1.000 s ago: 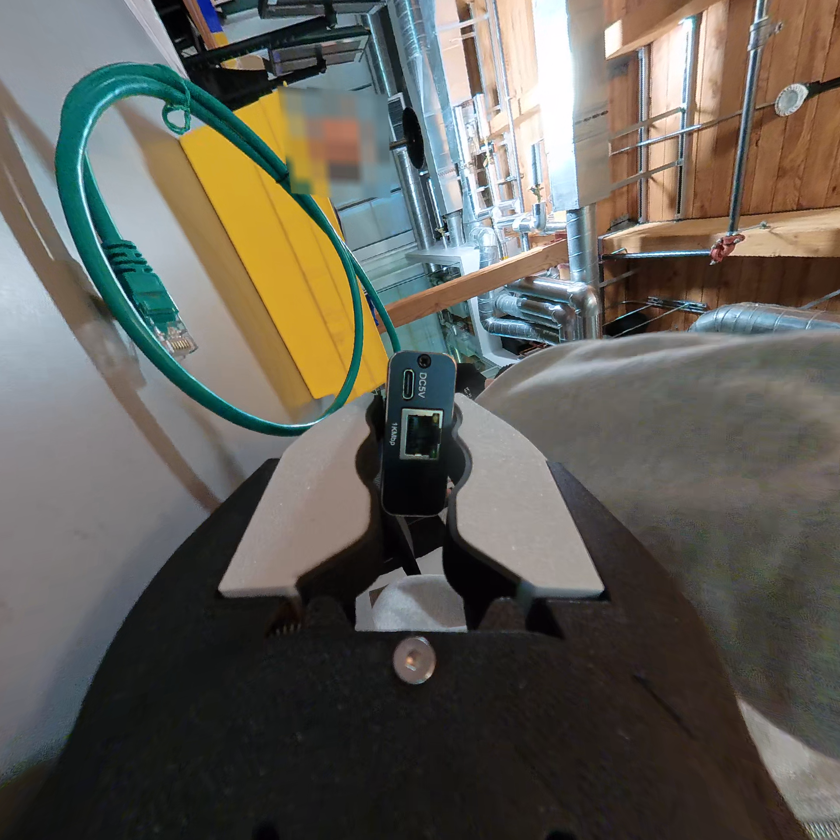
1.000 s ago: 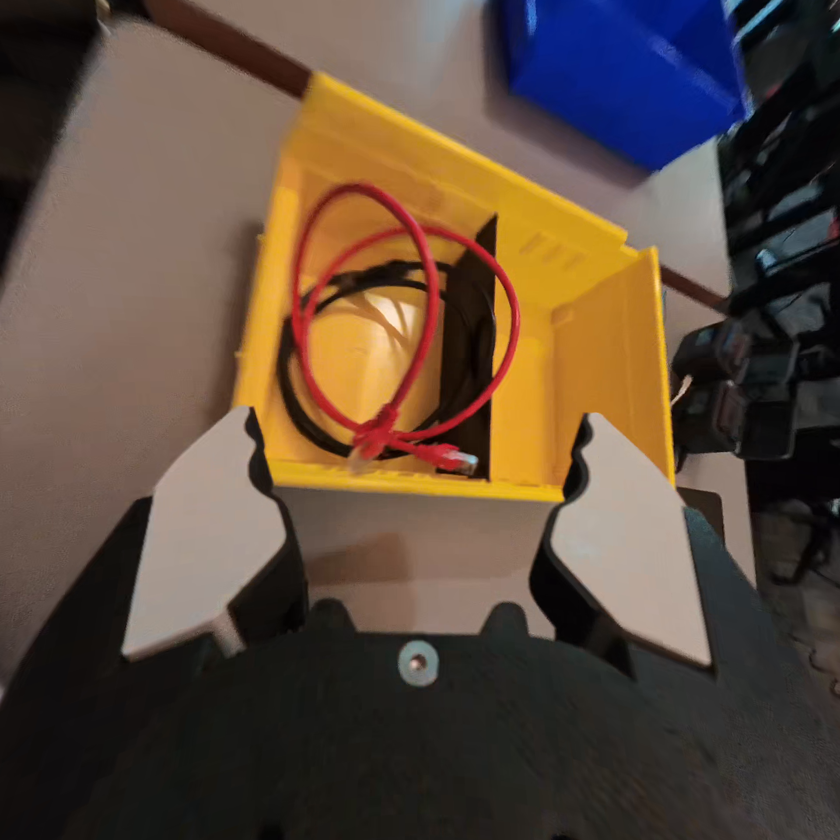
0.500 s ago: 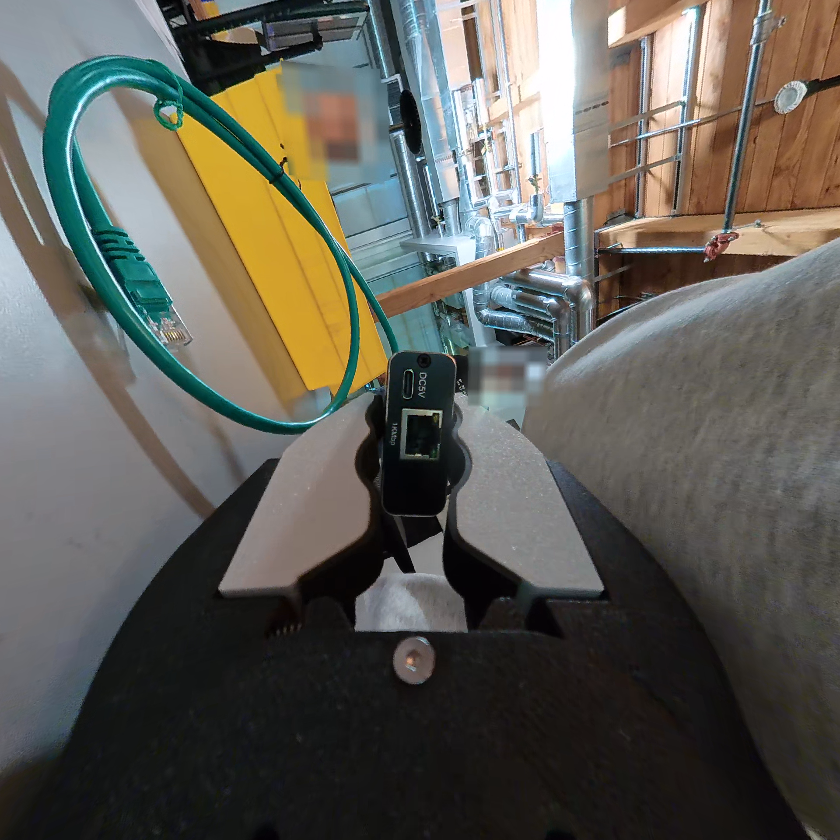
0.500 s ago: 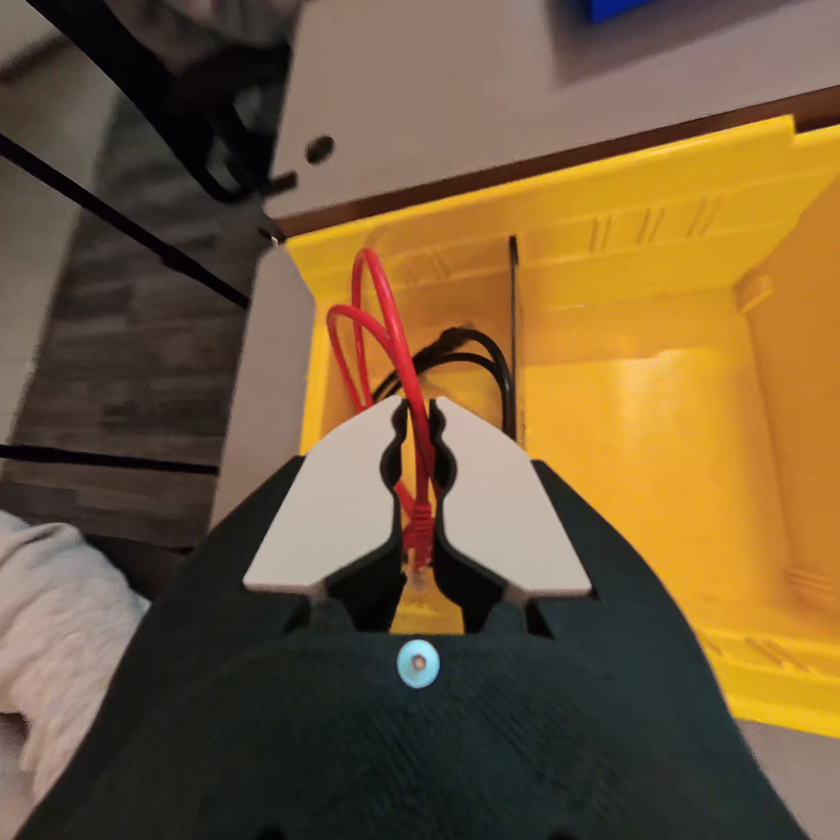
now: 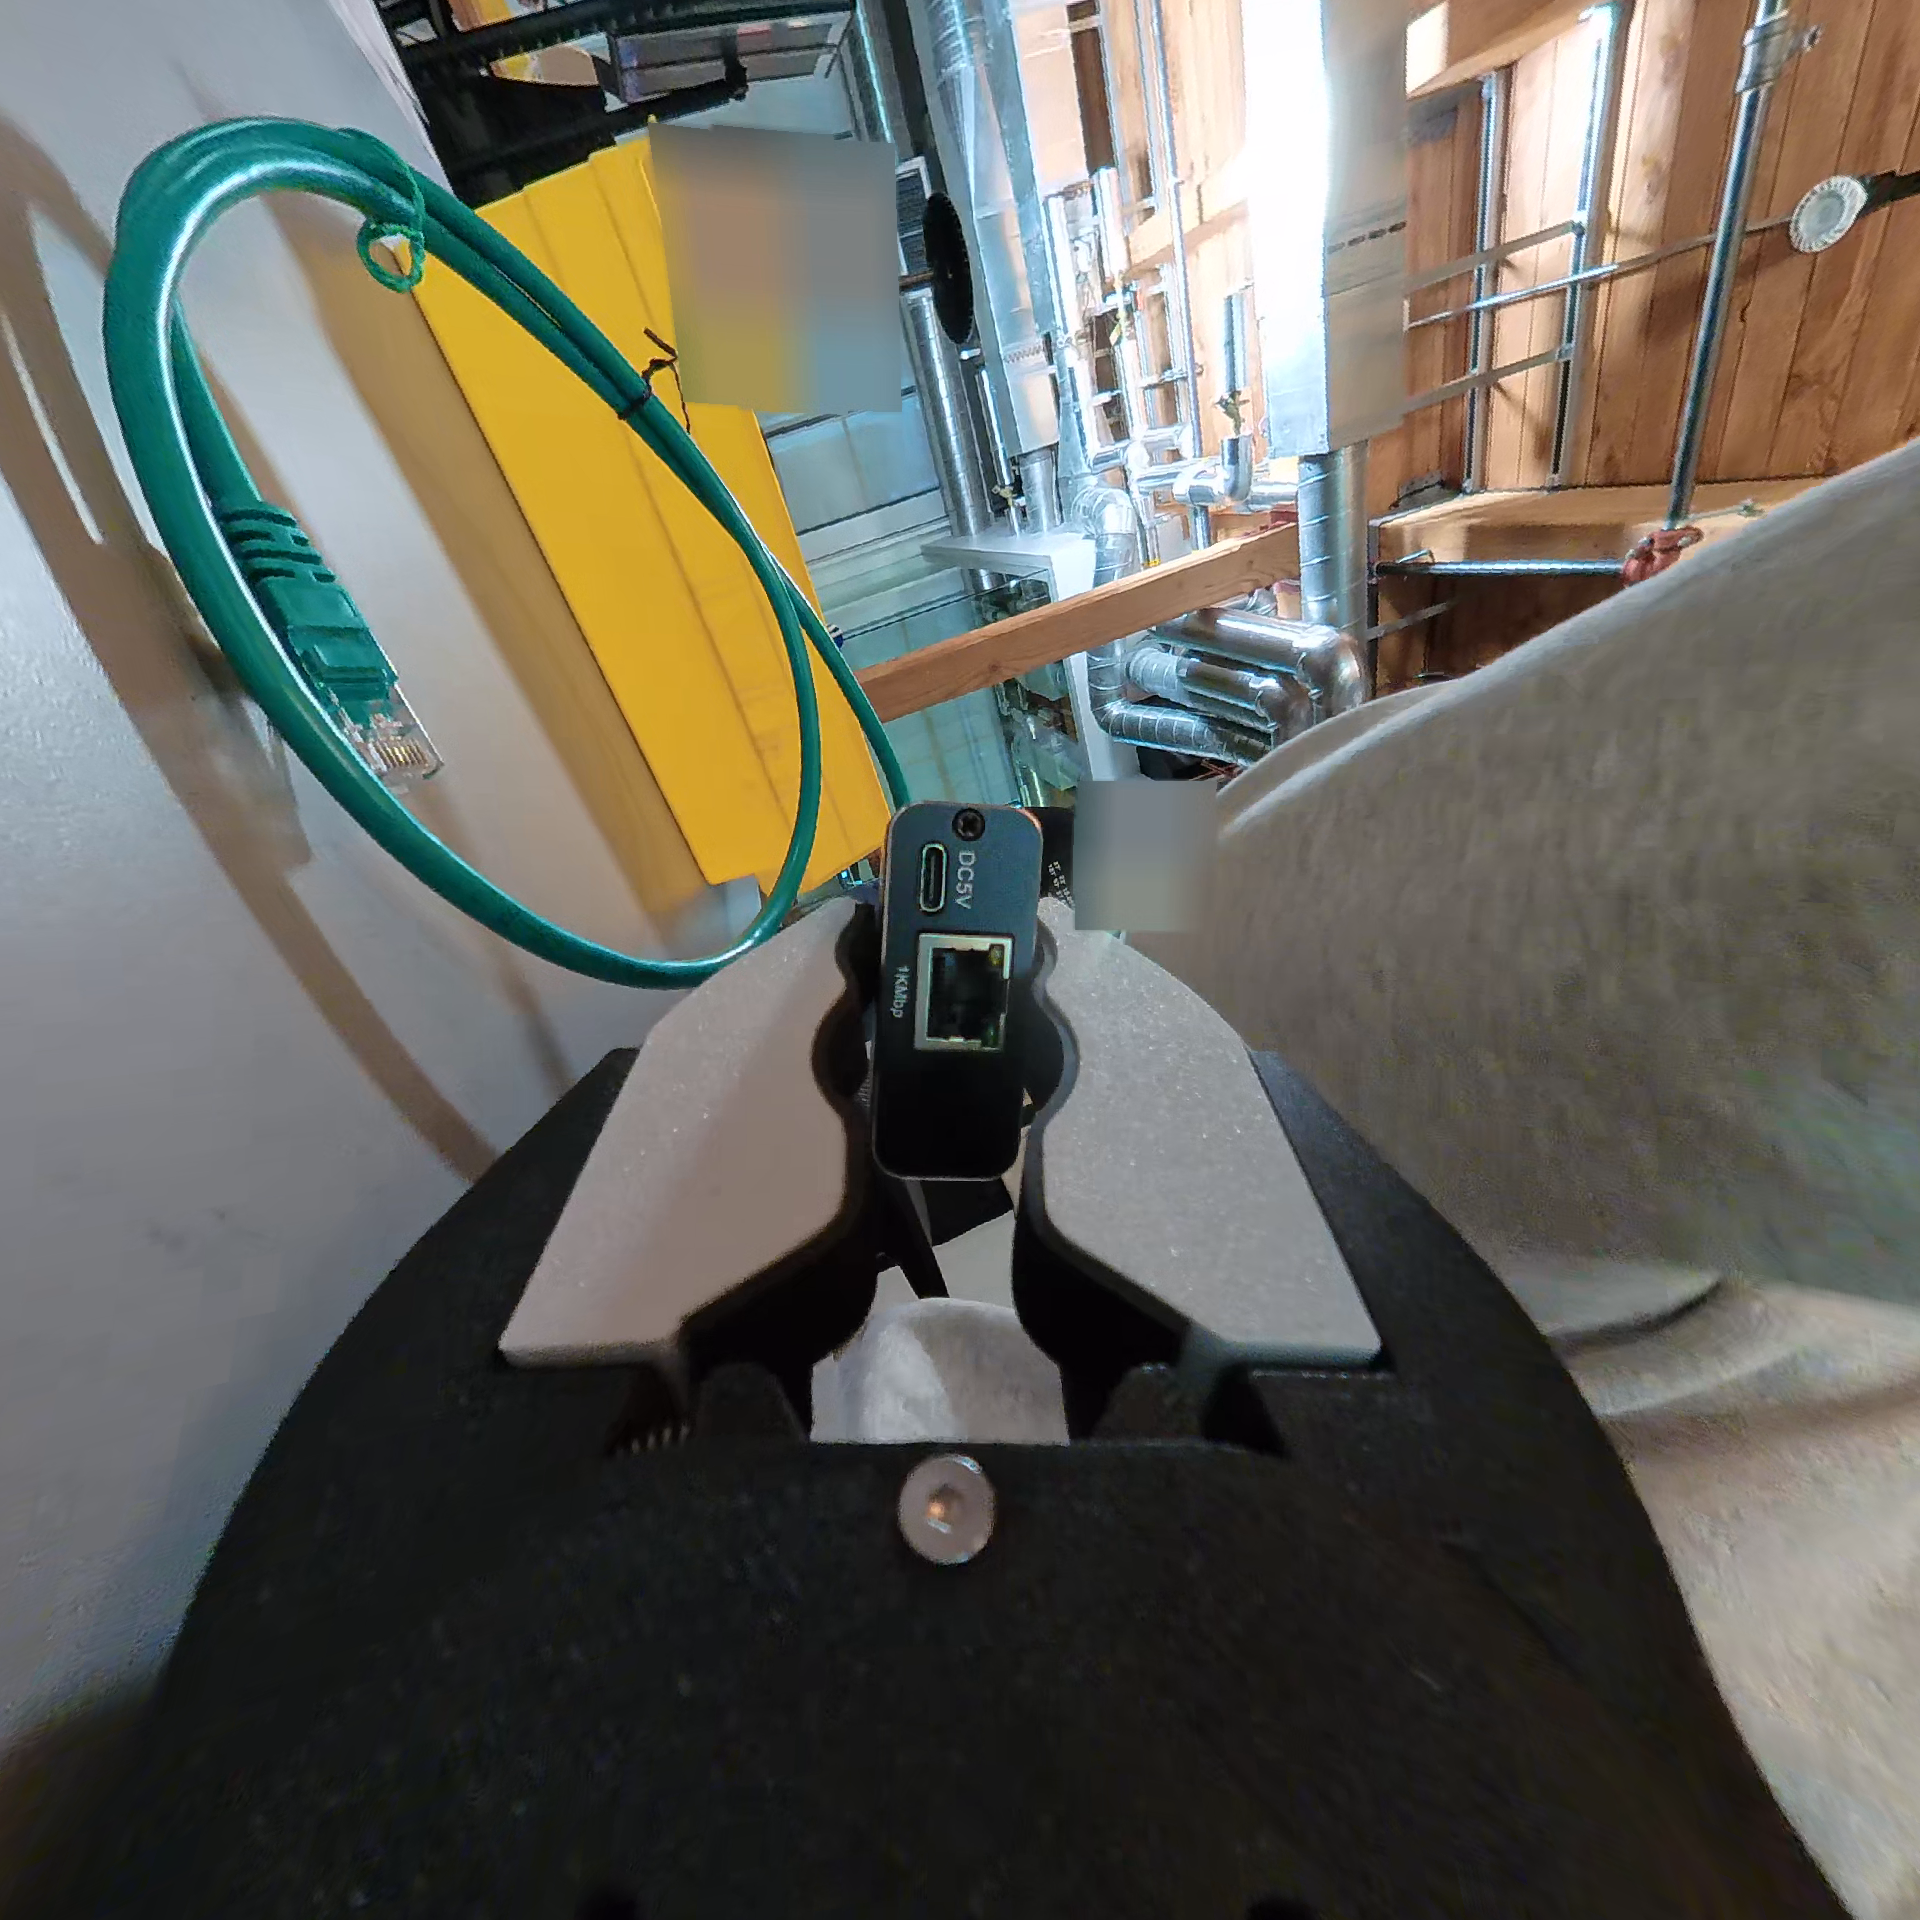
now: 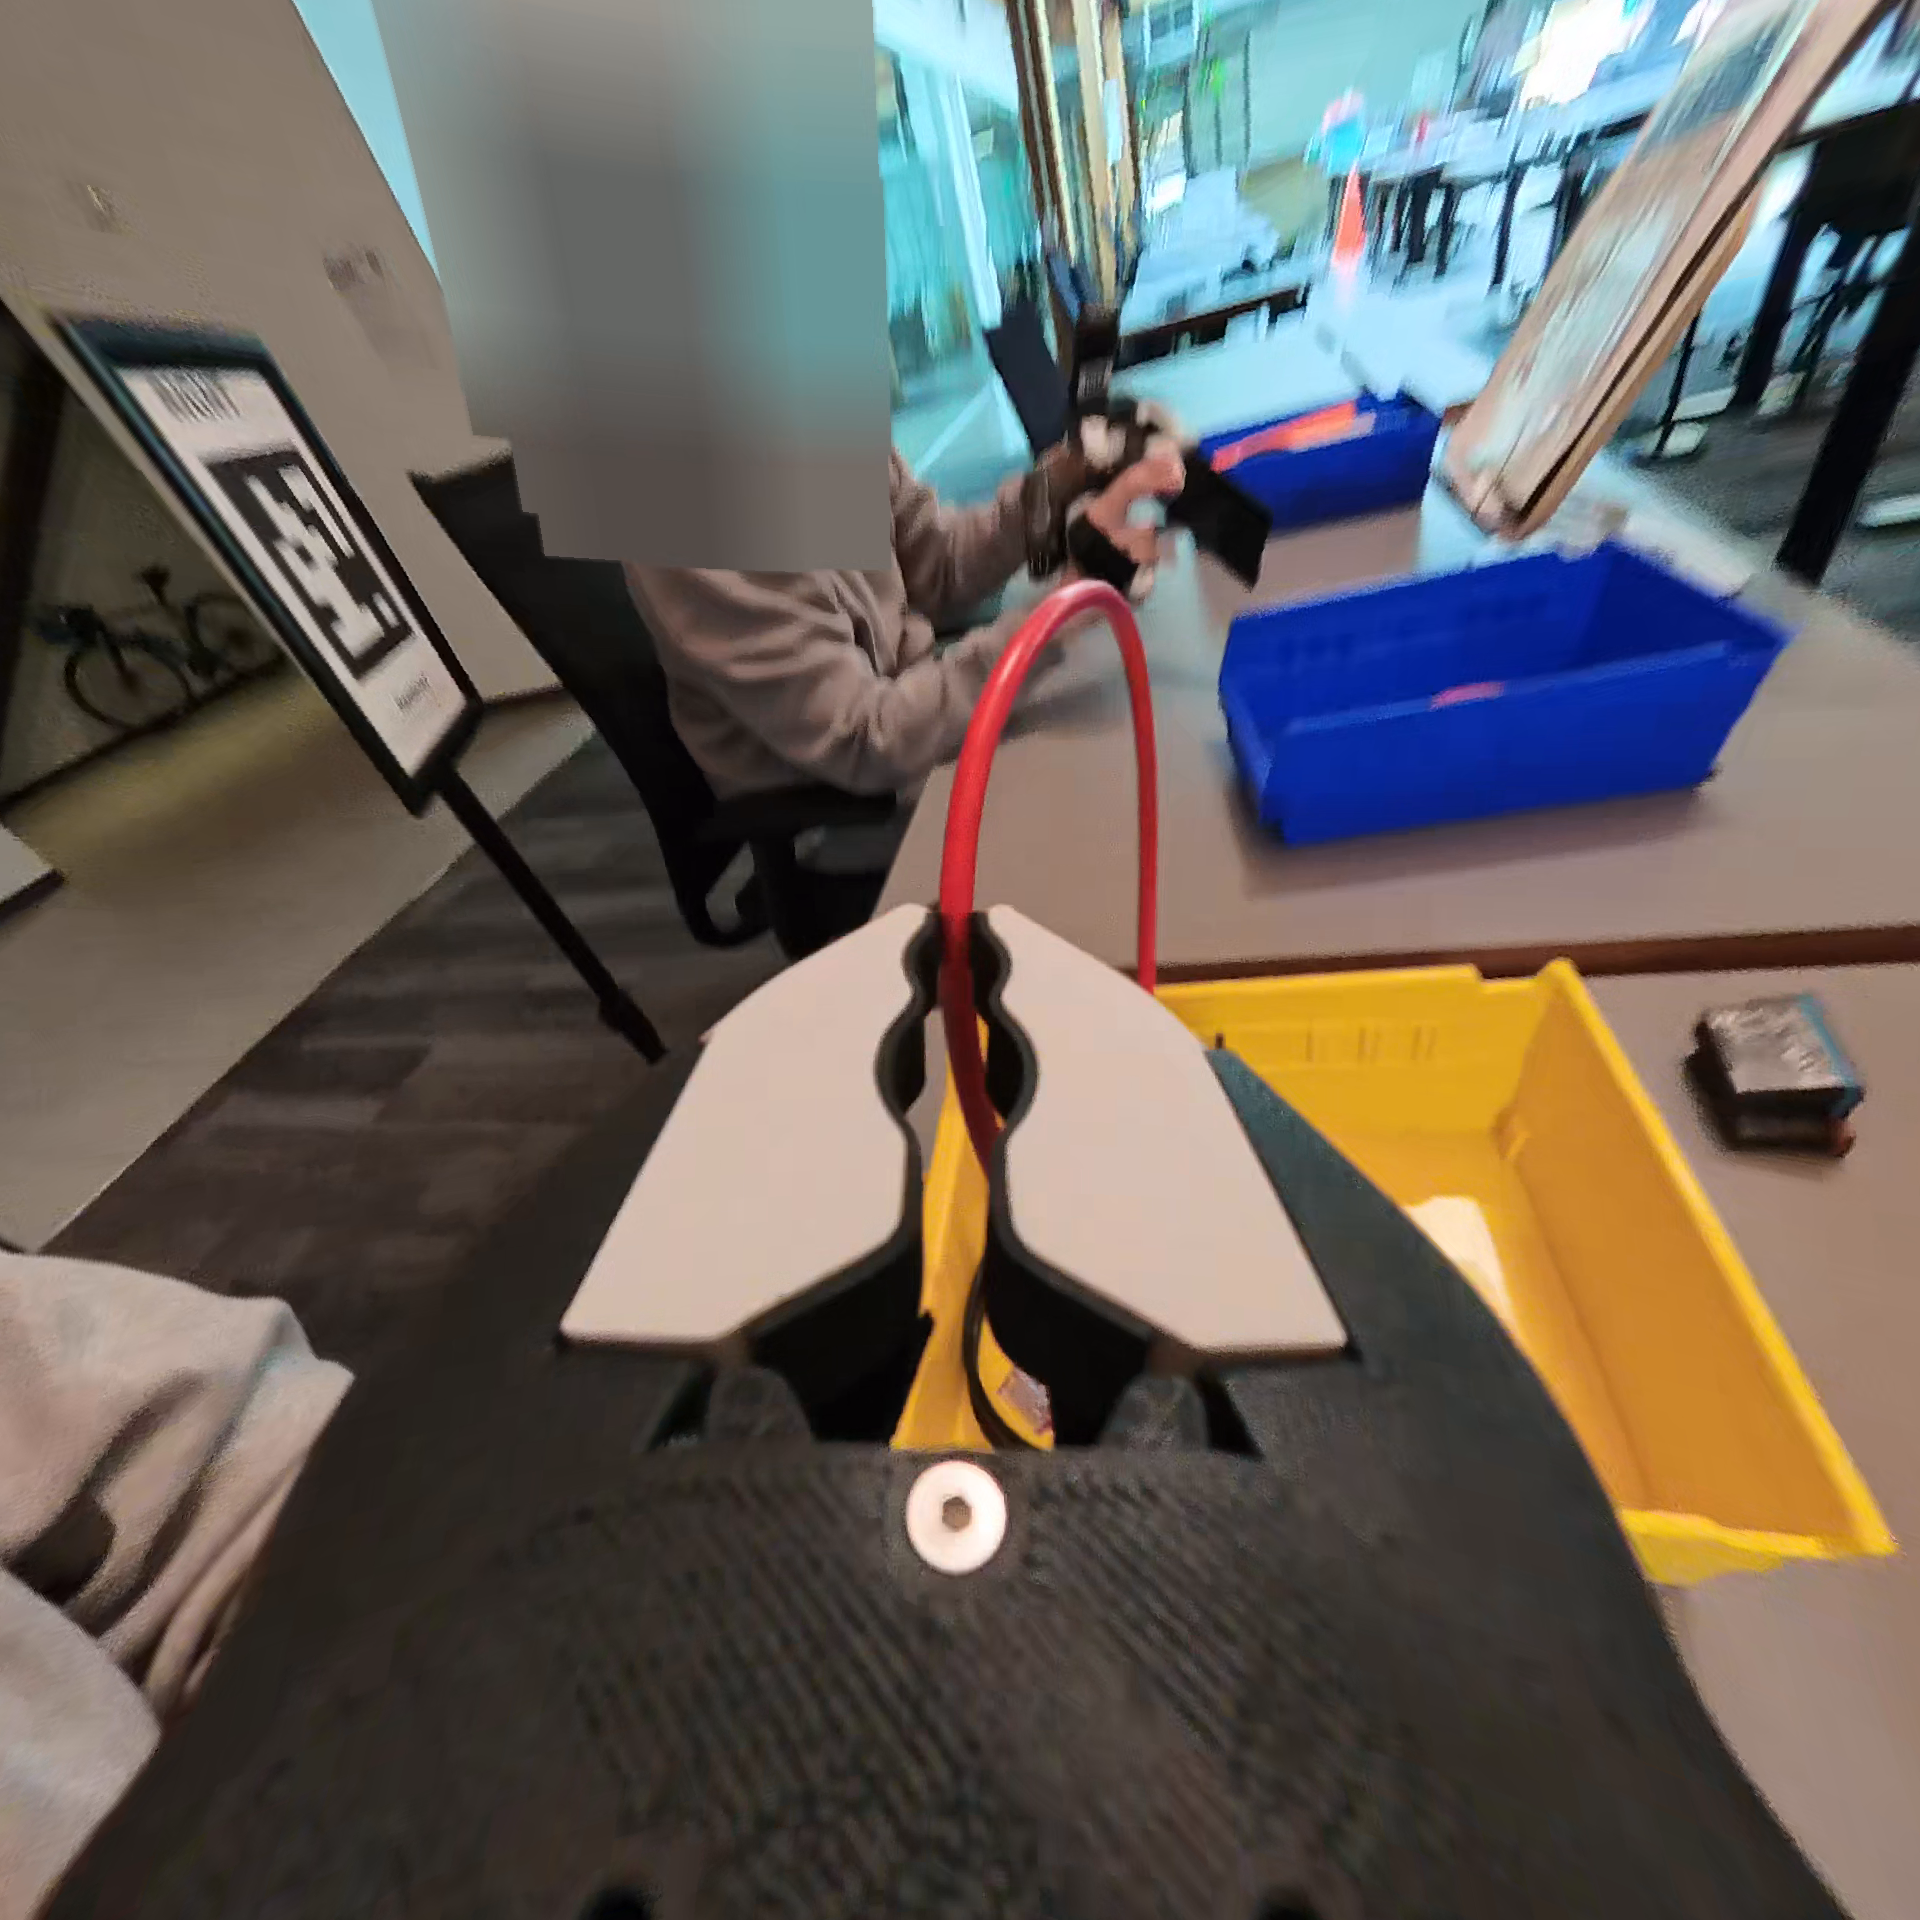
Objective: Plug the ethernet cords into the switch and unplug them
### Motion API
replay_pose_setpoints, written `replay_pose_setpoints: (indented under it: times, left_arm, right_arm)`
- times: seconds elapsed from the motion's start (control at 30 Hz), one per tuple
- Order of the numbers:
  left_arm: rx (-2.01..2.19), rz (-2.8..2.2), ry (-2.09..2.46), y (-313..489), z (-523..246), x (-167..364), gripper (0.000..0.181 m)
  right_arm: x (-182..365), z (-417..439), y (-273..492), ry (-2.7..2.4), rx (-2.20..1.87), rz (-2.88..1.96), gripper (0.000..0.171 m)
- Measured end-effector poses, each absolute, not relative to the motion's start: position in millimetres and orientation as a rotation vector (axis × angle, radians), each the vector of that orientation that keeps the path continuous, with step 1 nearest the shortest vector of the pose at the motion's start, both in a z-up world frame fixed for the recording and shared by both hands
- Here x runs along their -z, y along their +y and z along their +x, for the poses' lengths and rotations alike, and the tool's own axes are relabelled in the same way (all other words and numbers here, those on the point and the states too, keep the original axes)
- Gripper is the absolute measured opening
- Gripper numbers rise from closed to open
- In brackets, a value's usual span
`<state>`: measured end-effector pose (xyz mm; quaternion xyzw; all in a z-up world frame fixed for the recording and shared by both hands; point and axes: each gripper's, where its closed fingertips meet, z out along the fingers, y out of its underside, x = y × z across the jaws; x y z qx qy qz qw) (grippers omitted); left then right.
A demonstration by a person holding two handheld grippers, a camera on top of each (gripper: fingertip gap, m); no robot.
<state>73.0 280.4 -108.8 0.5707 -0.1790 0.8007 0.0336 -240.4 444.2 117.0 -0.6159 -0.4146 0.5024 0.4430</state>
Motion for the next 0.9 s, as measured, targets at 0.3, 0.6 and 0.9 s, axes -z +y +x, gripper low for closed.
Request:
replay_pose_setpoints:
  times: [0.3, 0.6, 0.9]
  left_arm:
    - [-2.465, 1.766, -0.567, 279, 73, 109, 0.023]
    - [-2.478, 1.778, -0.547, 282, 73, 109, 0.023]
    - [-2.461, 1.822, -0.588, 279, 74, 112, 0.024]
  right_arm:
    - [-199, -51, 382, -0.638, -0.961, -1.442, 0.006]
    - [-176, 108, 303, -0.346, -0.595, -1.607, 0.005]
    - [-122, 149, 196, -0.397, -0.549, -1.842, 0.005]
